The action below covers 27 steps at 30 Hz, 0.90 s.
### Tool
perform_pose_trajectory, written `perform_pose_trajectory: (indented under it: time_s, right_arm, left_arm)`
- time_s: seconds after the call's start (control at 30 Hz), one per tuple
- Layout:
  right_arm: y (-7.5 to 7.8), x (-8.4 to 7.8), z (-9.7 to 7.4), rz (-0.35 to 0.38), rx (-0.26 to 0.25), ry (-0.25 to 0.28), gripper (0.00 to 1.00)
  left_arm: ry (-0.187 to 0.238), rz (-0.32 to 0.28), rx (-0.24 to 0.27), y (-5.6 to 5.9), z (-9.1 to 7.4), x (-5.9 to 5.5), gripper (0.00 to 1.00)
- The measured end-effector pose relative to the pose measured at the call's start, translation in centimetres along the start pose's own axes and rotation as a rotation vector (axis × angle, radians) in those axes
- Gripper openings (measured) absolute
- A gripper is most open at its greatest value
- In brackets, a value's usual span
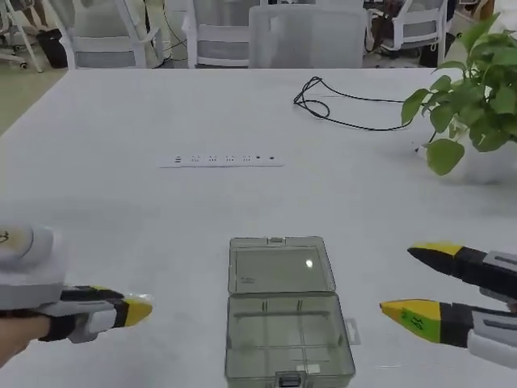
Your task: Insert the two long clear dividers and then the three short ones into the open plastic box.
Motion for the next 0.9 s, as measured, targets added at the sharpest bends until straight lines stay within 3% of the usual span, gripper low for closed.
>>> perform_pose_trajectory:
  time_s: [0.23,0.4,0.73,0.9]
  right_arm:
    - [-0.6,1.9,2.3,0.037,-0.002,0.020,0.44]
    - [-1.1,2.7,4.1,0.077,-0.013,0.041,0.38]
    - [-2.7,2.6,7.9,0.167,-0.006,0.045,0.30]
    - [-2.7,1.7,8.7,0.229,-0.036,0.028,0.23]
  left_arm:
    - [0.117,-0.065,-0.100,3.7,-1.2,2.1,0.30]
    - [0.165,-0.089,-0.159,6.3,-1.5,2.9,0.30]
    - [0.204,-0.057,-0.273,11.4,-1.4,3.7,0.30]
    - [0.213,-0.030,-0.290,12.5,-1.3,4.2,0.30]
Point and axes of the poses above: the centre of the closed fingertips' face, and the gripper's own axes: z roughly forward along the fingers, y roughly to its right, x roughly out of its top, the point moved 8 cm from there along -z, roughly backward along the fingers, and after that the axes turned 12 degrees about x, right-handed, at the moved point
